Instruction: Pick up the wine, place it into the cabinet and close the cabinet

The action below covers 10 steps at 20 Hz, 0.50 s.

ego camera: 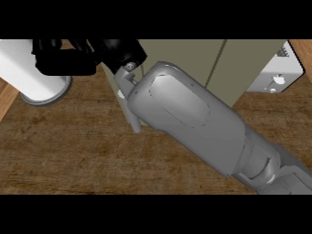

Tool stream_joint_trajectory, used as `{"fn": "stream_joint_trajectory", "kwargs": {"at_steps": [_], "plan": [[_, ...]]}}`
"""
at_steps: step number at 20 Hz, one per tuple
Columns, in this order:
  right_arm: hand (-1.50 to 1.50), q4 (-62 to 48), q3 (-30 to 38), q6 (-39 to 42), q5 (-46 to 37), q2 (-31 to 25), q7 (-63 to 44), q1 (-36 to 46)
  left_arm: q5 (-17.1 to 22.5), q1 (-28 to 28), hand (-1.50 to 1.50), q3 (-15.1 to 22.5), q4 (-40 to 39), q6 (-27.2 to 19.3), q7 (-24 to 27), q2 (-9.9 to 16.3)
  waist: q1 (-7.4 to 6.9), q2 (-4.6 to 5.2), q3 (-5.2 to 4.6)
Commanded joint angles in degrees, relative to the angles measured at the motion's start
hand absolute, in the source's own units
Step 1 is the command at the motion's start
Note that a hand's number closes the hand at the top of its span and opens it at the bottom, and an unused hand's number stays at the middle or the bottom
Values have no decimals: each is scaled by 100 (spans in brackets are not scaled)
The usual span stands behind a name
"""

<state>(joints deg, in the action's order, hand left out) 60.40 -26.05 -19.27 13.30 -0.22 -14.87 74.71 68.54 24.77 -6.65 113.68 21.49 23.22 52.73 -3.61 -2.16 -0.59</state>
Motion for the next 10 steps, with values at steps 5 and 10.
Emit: {"fn": "stream_joint_trajectory", "kwargs": {"at_steps": [5,10], "plan": [[150,-1100,195,79,-251,-687,581,-679,150,-151,150,-102,68,-138,-125,67,134,429,53],[150,-1066,292,168,-240,-773,759,-654,131,-213,150,-71,216,-252,-114,0,155,413,51]]}}
